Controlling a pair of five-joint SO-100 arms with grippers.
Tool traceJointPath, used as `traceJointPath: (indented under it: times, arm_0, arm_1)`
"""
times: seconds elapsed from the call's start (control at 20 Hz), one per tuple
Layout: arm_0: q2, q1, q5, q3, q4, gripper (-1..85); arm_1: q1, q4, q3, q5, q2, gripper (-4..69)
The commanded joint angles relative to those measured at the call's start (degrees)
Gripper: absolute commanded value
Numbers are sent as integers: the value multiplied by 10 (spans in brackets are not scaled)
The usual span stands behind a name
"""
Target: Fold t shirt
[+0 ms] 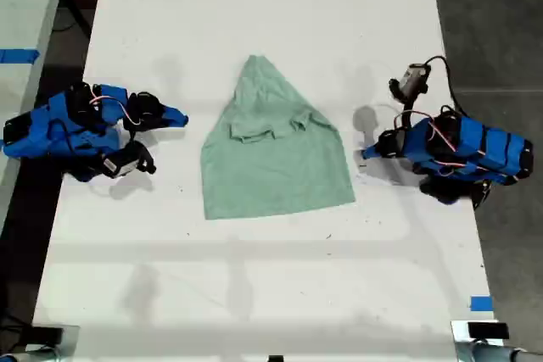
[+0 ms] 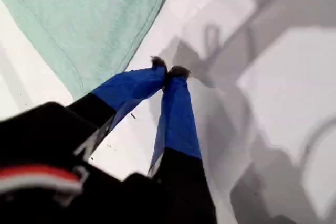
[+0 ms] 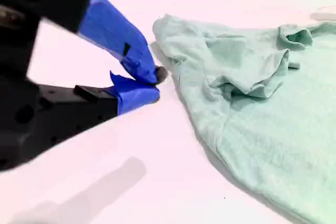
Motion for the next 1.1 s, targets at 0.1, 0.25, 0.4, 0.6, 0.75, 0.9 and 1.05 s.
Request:
traceJointPath:
  times: [0.1, 0.25, 0.4, 0.6, 0.75, 0.9, 1.05]
  arm_0:
    - [-2, -43, -53, 24, -9, -2]
    - [-4, -27, -53, 24, -9, -2]
    - [-4, -50, -49, 24, -9, -2]
    - [-4, -53, -48, 24, -9, -2]
    - [-4, -51, -48, 24, -9, -2]
    - [-4, -51, -47, 24, -9, -2]
    - [-4, -51, -47, 24, -9, -2]
  arm_1:
    - [25, 11, -294, 36, -381, 151]
    - [14, 16, -337, 40, -411, 149]
    - [-12, 0, -403, 33, -540, 150]
    - [-50, -66, -448, 53, -674, 227]
    - [-76, -125, -436, 71, -716, 219]
    - [-91, -216, -392, 76, -734, 221]
    - [-103, -297, -345, 81, -766, 222]
